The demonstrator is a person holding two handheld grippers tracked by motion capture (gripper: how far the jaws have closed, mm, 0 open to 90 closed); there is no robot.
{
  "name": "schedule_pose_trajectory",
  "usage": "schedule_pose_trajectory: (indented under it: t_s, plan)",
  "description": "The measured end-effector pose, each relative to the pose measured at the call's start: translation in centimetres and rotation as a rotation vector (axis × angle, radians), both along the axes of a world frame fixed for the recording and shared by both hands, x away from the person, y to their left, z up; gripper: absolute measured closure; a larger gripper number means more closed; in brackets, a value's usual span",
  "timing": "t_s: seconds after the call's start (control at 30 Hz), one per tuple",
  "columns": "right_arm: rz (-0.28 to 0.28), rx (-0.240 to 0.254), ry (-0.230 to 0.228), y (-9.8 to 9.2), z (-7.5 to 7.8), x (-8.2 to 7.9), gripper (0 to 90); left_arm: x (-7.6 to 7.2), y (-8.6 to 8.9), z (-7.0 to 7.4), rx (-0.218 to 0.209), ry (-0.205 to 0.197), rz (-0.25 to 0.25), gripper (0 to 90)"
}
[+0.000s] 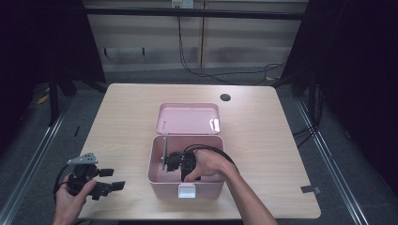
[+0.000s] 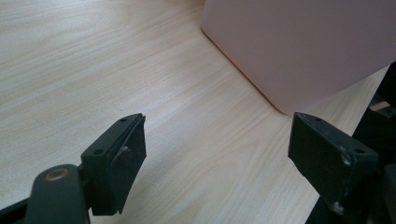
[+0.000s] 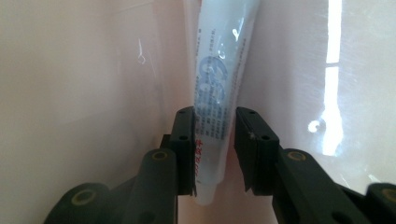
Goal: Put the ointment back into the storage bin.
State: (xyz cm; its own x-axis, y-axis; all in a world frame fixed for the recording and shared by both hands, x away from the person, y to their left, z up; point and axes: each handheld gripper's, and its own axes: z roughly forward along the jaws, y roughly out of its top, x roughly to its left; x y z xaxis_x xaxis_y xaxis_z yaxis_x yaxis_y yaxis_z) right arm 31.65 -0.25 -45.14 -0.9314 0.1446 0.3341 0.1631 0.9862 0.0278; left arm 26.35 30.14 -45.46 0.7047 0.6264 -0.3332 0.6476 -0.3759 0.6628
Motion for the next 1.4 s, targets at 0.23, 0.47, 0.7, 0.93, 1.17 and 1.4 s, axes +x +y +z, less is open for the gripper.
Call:
schedule_pose_trajectory:
  t_s: [0.23,0.47,0.7,0.93,1.17,1.4]
  plan:
    - [-0.016,0.014,-0.032,-0.5,0.7,0.0,65.5,0.0,0.0,0.0,0.001,0.001,0.004,19.0]
    - [-0.042,0.035,-0.082,-1.1,2.7,-0.2,63.6,0.0,0.0,0.0,0.0,0.002,0.002,19.1]
    - [-0.058,0.048,-0.125,-1.9,3.9,-0.1,62.2,0.0,0.0,0.0,0.0,0.002,0.003,19.0]
    - [-0.095,0.085,-0.16,-3.2,5.9,-0.3,61.6,0.0,0.0,0.0,0.0,0.001,0.006,19.1]
    - [-0.13,0.13,-0.211,-4.9,8.3,-0.7,61.4,0.0,0.0,0.0,0.0,0.002,0.007,19.1]
    - [-0.164,0.148,-0.249,-6.3,9.7,-1.0,61.8,-0.1,0.0,0.0,0.0,0.0,0.009,19.1]
